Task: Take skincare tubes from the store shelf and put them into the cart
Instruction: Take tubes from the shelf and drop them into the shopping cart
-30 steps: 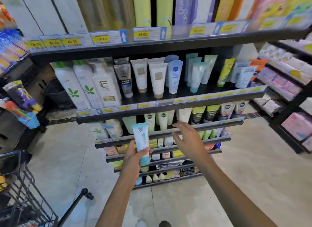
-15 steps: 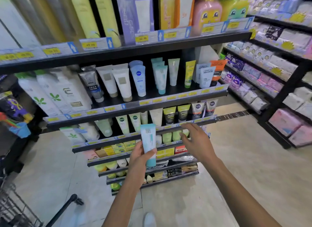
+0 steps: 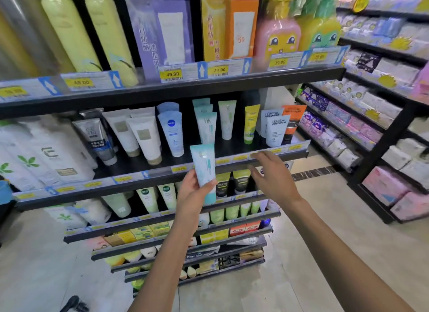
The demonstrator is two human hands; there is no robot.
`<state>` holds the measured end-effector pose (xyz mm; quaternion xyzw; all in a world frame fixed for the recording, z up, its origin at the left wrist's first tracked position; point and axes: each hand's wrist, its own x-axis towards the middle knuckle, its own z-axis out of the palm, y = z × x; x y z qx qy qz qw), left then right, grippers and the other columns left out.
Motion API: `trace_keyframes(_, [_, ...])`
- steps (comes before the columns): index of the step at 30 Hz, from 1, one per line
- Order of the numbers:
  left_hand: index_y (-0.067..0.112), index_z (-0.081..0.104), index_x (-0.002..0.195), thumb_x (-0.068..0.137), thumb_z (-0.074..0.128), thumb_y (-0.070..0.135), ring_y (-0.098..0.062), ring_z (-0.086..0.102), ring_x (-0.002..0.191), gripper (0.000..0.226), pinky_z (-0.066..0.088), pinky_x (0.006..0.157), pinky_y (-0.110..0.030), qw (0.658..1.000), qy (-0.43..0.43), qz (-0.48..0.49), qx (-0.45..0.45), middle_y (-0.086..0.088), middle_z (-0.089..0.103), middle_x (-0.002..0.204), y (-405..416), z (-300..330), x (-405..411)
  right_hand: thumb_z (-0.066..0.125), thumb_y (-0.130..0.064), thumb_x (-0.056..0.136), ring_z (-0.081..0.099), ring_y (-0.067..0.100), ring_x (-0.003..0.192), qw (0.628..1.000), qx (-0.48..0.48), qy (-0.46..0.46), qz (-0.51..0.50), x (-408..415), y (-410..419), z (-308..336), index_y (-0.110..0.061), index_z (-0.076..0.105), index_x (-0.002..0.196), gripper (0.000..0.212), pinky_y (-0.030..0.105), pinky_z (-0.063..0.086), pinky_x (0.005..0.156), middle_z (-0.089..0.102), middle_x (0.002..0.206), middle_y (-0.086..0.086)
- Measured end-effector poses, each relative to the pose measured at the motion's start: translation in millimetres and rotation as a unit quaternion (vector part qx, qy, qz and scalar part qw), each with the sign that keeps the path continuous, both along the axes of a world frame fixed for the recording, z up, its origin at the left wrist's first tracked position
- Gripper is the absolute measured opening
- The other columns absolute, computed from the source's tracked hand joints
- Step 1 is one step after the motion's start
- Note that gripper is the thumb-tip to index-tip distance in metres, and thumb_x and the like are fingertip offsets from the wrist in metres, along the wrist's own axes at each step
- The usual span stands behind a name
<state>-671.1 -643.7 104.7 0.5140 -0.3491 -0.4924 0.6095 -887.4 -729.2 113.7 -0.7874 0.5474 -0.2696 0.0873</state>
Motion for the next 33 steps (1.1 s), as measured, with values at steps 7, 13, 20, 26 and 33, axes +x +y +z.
trace_keyframes(7, [0.019, 0.059, 0.123, 0.088, 0.076, 0.002, -0.007, 0.069, 0.110, 0.043, 0.056, 0.088, -0.026, 0.998, -0.035, 0.028, -0.040, 0.007, 0.073, 0.121, -57, 25, 0, 0.059, -0.031, 0.102, 0.055, 0.023, 0.120, 0.998, -0.024, 0.044, 0.039, 4, -58, 1, -0.013, 0.061, 0.136, 0.038, 0.034, 0.048, 0.092, 0.057, 0.136, 0.005])
trace_keyframes(13, [0.026, 0.057, 0.123, 0.089, 0.077, 0.015, -0.003, 0.068, 0.108, 0.041, 0.059, 0.090, -0.031, 0.991, -0.110, 0.059, -0.057, 0.011, 0.072, 0.119, -81, 41, -1, 0.062, -0.035, 0.100, 0.062, 0.030, 0.109, 0.991, -0.034, 0.099, 0.081, 3, -84, -5, -0.011, 0.072, 0.121, 0.034, 0.041, 0.050, 0.089, 0.070, 0.109, 0.008])
trace_keyframes(20, [0.029, 0.057, 0.121, 0.088, 0.079, 0.021, 0.001, 0.066, 0.103, 0.041, 0.057, 0.081, -0.018, 0.972, -0.199, 0.103, -0.072, 0.013, 0.068, 0.117, -94, 58, -3, 0.057, -0.043, 0.102, 0.068, 0.029, 0.089, 0.984, -0.081, 0.127, 0.093, -3, -94, -17, -0.019, 0.073, 0.110, 0.030, 0.041, 0.047, 0.078, 0.072, 0.089, 0.003])
trace_keyframes(26, [0.021, 0.059, 0.119, 0.087, 0.079, 0.018, -0.002, 0.066, 0.100, 0.038, 0.058, 0.080, -0.021, 0.955, -0.268, 0.123, -0.033, 0.007, 0.070, 0.114, -107, 42, -3, 0.051, -0.047, 0.103, 0.067, 0.026, 0.093, 0.984, -0.081, 0.125, 0.101, -6, -98, -23, -0.021, 0.072, 0.113, 0.034, 0.041, 0.046, 0.082, 0.072, 0.093, 0.001])
trace_keyframes(33, [0.017, 0.059, 0.115, 0.085, 0.081, 0.014, -0.012, 0.068, 0.104, 0.037, 0.053, 0.073, -0.014, 0.941, -0.314, 0.124, 0.003, 0.002, 0.070, 0.114, -114, 23, -5, 0.057, -0.042, 0.101, 0.066, 0.027, 0.080, 0.981, -0.128, 0.103, 0.104, -7, -100, -30, -0.019, 0.074, 0.106, 0.028, 0.040, 0.047, 0.075, 0.068, 0.080, 0.000])
